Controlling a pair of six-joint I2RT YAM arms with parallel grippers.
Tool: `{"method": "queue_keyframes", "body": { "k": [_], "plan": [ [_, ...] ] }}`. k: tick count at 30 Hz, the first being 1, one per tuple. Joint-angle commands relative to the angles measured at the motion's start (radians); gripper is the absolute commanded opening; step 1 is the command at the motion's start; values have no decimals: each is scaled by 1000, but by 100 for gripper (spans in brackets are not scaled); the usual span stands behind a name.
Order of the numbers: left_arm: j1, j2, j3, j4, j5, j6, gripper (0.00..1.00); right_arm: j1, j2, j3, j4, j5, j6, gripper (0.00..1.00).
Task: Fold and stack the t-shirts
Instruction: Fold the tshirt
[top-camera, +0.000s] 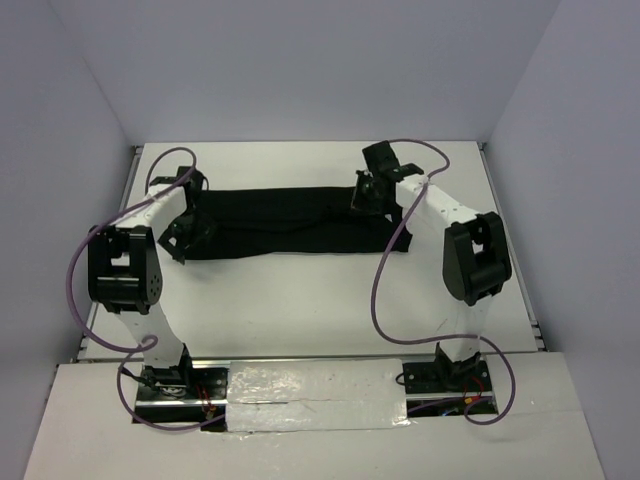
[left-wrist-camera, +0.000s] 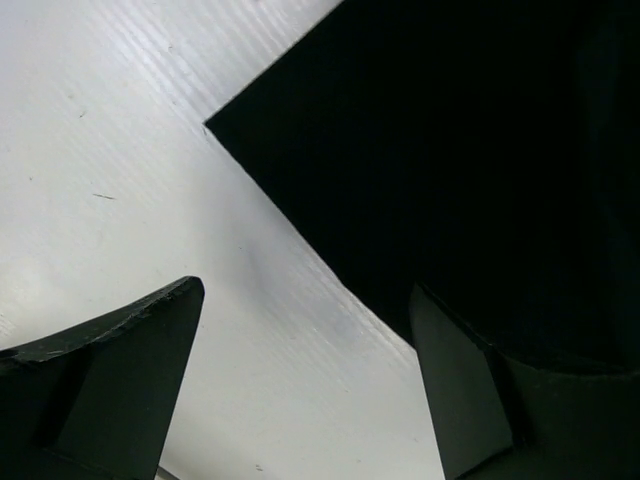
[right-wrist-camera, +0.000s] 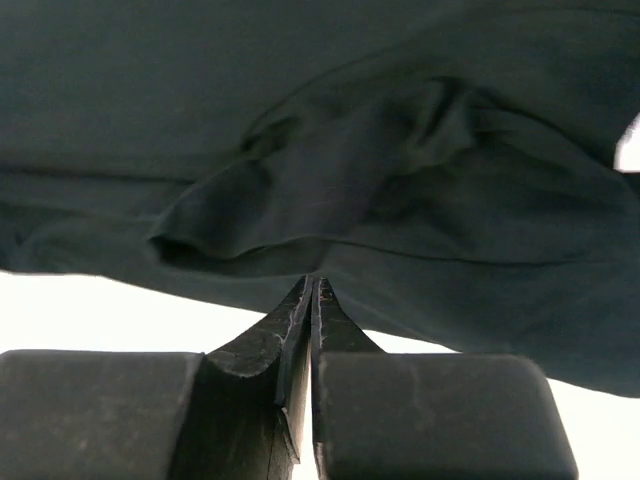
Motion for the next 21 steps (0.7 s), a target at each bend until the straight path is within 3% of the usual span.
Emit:
{"method": "queue_keyframes", "body": {
  "k": [1, 8, 13, 15, 17, 18, 19, 21],
  "plan": [
    [-15, 4, 49, -12, 9, 20, 98, -5, 51, 44, -37, 68, 62, 6],
    [-15, 33, 95, -26, 3, 45, 97, -45, 312, 358, -117, -16, 17, 6],
    [-16, 48, 105, -12, 26, 60, 97, -100, 545, 818, -261, -84, -29, 10],
    [-18, 50, 103, -12, 26, 63, 97, -106, 564, 896, -313, -64, -59, 11],
    [-18, 42, 95, -7, 24, 70, 97, -96, 433, 783, -248, -40, -94, 17],
    [-18, 40, 92, -4, 24, 73, 97, -91, 356, 596, -137, -17, -103, 20],
    [-19, 39, 91, -4, 23, 76, 97, -86, 220, 512, -104, 5, -102, 26],
    [-19, 36, 88, -1, 20, 76, 97, -88, 144, 383, -130, 11, -89, 40]
  ]
}}
